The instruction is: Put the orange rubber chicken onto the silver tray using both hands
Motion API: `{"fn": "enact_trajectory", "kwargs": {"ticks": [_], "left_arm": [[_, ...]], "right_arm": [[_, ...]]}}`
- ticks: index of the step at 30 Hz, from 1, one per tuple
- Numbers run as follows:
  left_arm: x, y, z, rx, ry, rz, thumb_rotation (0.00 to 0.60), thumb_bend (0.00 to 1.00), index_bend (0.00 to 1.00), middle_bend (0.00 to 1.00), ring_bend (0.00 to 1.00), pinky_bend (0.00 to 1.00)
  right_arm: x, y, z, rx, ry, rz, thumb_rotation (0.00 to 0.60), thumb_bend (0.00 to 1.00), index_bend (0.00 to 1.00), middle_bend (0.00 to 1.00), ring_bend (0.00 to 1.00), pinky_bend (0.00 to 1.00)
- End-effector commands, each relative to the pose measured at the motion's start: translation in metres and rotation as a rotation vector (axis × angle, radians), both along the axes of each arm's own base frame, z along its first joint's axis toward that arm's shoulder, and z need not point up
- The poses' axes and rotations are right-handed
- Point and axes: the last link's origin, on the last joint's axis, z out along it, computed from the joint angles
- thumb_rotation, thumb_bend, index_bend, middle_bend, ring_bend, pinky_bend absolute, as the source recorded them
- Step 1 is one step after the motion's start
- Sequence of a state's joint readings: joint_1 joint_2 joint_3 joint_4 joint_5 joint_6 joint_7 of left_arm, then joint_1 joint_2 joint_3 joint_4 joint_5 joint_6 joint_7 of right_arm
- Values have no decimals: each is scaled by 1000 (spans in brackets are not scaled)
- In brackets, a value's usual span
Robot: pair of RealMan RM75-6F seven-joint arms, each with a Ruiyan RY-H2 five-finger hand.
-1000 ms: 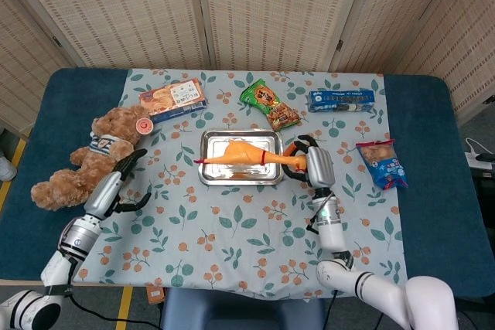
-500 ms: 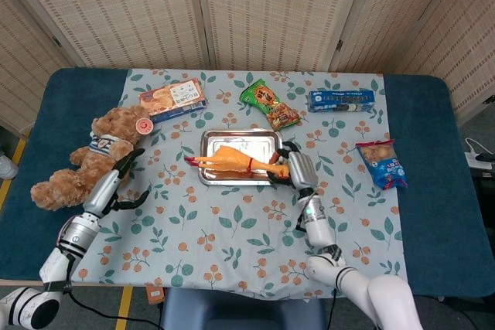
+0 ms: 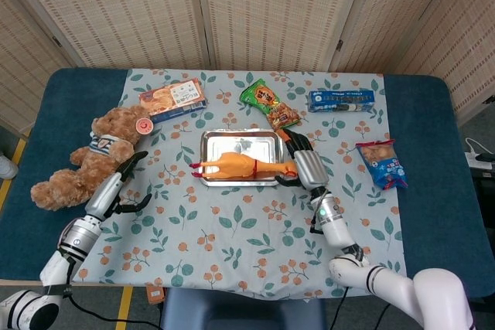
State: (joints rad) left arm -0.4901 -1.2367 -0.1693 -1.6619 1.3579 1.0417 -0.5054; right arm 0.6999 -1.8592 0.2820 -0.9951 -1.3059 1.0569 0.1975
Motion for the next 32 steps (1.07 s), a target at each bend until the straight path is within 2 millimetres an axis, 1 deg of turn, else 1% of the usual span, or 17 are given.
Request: {"fn": "enact_trajectory", "kwargs": {"ticks": [1,4,5,7,8,10,11,13,14,15,17,21,23,24,27,32], "left_arm": [[-2,-6,6,9,31,-12,600,384,0,0,0,10],[-13,-17,18,23,114,-15,600,401,0,0,0,11],[-21,-24,24,43,158,-13,600,405,0,0,0,11],[-31,-35,33,88,203,-9,600,408,0,0,0,12],[-40,-43,38,126,236,-2,600,412,0,0,0,12],[-52,-57,44,173,290,7,600,418,0,0,0,12],[-60,-68,48,209,341,8,600,423,0,0,0,12],[-69,-85,52,261,420,-11,600,431,0,0,0,12],[-72,-93,54,283,444,-15,600,435,0,0,0,12],[-75,-106,55,307,466,-22,600,437,0,0,0,12],[-78,-123,57,333,491,-35,600,437,0,0,0,11],[-82,-137,58,354,513,-41,600,436,0,0,0,10],[-81,-148,59,348,561,-41,600,436,0,0,0,10],[-81,-152,59,339,592,-29,600,436,0,0,0,10],[-82,-154,59,312,639,9,600,436,0,0,0,10],[-81,-151,63,322,643,19,600,436,0,0,0,10]], "right_arm": [[-15,29,47,-56,90,61,600,131,0,0,0,0],[-29,60,81,-78,199,97,600,130,0,0,0,0],[-37,75,98,-85,271,98,600,130,0,0,0,0],[-48,98,124,-113,357,84,600,129,0,0,0,0],[-52,111,137,-132,392,69,600,129,0,0,0,0],[-60,130,155,-176,427,39,600,129,0,0,0,0],[-66,142,166,-209,447,21,600,130,0,0,0,0],[-78,164,181,-262,464,-12,600,130,0,0,0,0],[-83,172,186,-279,469,-24,600,130,0,0,0,0],[-92,185,192,-299,480,-53,600,130,0,0,0,0],[-106,205,200,-313,483,-111,600,129,0,0,0,0],[-120,224,208,-334,487,-173,600,129,0,0,0,0],[-130,238,218,-372,514,-210,600,129,0,0,0,0],[-130,241,225,-411,513,-215,600,129,0,0,0,0],[-129,245,228,-399,490,-212,600,129,0,0,0,0],[-131,244,227,-365,478,-212,600,130,0,0,0,0]]}}
